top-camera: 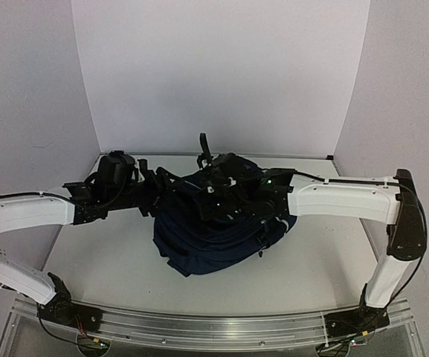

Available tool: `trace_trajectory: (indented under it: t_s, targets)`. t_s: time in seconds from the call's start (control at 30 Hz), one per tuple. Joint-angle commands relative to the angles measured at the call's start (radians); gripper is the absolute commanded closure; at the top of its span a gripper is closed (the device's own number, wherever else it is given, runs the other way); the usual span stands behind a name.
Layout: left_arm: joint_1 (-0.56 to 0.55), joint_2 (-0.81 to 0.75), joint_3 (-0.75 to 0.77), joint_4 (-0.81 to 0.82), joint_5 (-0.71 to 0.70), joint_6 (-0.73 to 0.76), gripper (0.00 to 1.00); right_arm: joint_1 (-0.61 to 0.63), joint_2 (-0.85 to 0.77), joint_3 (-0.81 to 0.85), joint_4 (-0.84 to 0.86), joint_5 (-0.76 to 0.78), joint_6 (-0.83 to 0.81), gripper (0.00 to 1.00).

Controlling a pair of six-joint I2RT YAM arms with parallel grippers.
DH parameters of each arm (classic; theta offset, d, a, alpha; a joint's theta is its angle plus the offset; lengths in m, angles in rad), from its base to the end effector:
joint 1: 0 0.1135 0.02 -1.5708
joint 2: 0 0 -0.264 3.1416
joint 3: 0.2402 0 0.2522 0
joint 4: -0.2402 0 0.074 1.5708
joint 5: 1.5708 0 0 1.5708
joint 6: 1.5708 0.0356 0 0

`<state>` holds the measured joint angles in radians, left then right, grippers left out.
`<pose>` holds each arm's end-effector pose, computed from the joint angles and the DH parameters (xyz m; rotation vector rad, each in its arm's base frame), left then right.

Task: Pack the student bag
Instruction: Place the personal item in the student bag, then adjust the student bag at the center of the board.

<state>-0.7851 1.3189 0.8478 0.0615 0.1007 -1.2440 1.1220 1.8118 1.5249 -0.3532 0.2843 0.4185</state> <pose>0.2097 -0.2147 0.2679 -0.4431 2.2271 -1.3248 0.1920 0.3756 0.2935 -0.6181 2.1494 0.5508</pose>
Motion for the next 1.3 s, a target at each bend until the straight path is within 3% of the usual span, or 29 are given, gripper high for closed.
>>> trace_trajectory:
  t_s: [0.0, 0.1, 0.17, 0.4, 0.63, 0.83, 1.1, 1.27]
  targets:
    - [0.055, -0.206, -0.031, -0.299, -0.028, 0.116, 0.21, 0.023, -0.087, -0.051, 0.060, -0.092, 0.053, 0.65]
    - [0.149, -0.265, -0.047, -0.376, 0.037, 0.166, 0.16, 0.023, -0.129, -0.087, 0.048, -0.084, 0.109, 0.33]
    - [0.213, -0.265, -0.044, -0.382, 0.104, 0.207, 0.14, 0.016, -0.158, -0.109, 0.020, -0.040, 0.169, 0.20]
    - [0.248, -0.047, 0.130, -0.324, 0.259, 0.492, 0.10, -0.168, -0.246, -0.278, -0.016, -0.063, 0.352, 0.03]
    - [0.248, 0.226, 0.372, -0.307, 0.281, 0.748, 0.10, -0.332, -0.266, -0.375, -0.011, -0.056, 0.361, 0.02]
    - [0.246, 0.405, 0.481, -0.341, 0.307, 0.856, 0.12, -0.381, -0.198, -0.360, 0.045, -0.101, 0.315, 0.02]
    - [0.186, 0.397, 0.372, -0.226, 0.464, 0.842, 0.15, -0.401, -0.070, -0.283, 0.153, -0.169, 0.189, 0.09]
    - [0.115, 0.341, 0.292, -0.230, 0.447, 0.813, 0.18, -0.437, 0.001, -0.182, 0.186, -0.206, 0.094, 0.10]
